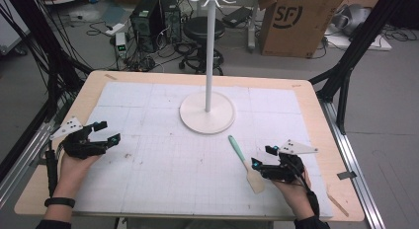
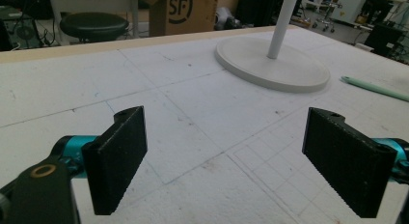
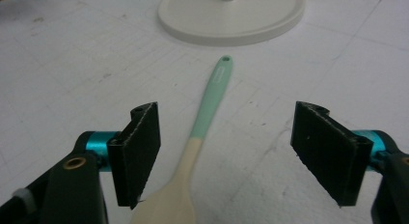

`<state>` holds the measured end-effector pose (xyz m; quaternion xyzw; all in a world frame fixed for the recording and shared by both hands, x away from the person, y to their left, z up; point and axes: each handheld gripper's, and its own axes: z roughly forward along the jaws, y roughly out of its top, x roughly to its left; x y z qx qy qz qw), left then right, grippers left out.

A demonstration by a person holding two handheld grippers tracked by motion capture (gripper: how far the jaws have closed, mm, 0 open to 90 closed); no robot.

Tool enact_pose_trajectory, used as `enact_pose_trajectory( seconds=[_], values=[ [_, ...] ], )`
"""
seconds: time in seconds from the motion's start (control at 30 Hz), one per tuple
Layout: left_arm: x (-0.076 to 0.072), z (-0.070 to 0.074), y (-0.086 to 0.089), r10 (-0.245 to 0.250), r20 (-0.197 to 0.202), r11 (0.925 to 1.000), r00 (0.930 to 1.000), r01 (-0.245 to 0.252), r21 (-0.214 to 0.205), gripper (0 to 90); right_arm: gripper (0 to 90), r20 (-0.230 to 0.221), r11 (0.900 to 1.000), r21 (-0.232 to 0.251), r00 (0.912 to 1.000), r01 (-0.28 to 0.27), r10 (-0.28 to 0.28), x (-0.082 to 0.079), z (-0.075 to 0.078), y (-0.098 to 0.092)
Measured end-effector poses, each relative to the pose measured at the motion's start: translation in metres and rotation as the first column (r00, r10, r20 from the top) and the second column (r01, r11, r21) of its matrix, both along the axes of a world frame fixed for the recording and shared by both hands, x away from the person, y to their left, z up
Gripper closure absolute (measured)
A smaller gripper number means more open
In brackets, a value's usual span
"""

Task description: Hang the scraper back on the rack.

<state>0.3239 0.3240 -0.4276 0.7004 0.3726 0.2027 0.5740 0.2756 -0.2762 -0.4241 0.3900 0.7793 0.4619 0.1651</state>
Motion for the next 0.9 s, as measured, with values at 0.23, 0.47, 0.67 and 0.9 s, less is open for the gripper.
enact_pose_trajectory(
  seconds=[0.23,0.47,0.67,0.9],
  values=[
    [-0.001,-0.001,0.001,0.001,-0.004,1.0000,1.0000,-0.001,-0.002,16.4,39.0,-0.045,0.9991,-0.043,0.9990,0.002,-0.004,0.005,-0.010,0.019],
    [-0.001,-0.001,0.001,0.001,-0.008,1.0000,1.0000,-0.001,-0.001,16.5,56.5,-0.062,0.9918,-0.128,0.9980,0.001,-0.009,0.007,-0.018,0.039],
    [0.000,-0.002,0.001,-0.001,-0.013,1.0000,0.9999,0.001,0.007,16.5,64.6,-0.098,0.9875,-0.156,0.9945,0.022,-0.037,0.005,-0.022,0.041],
    [0.000,-0.003,0.000,-0.001,-0.016,0.9999,0.9999,0.001,0.013,16.5,76.5,-0.101,0.9831,-0.174,0.9919,0.058,-0.077,0.002,-0.023,0.046]
  ],
)
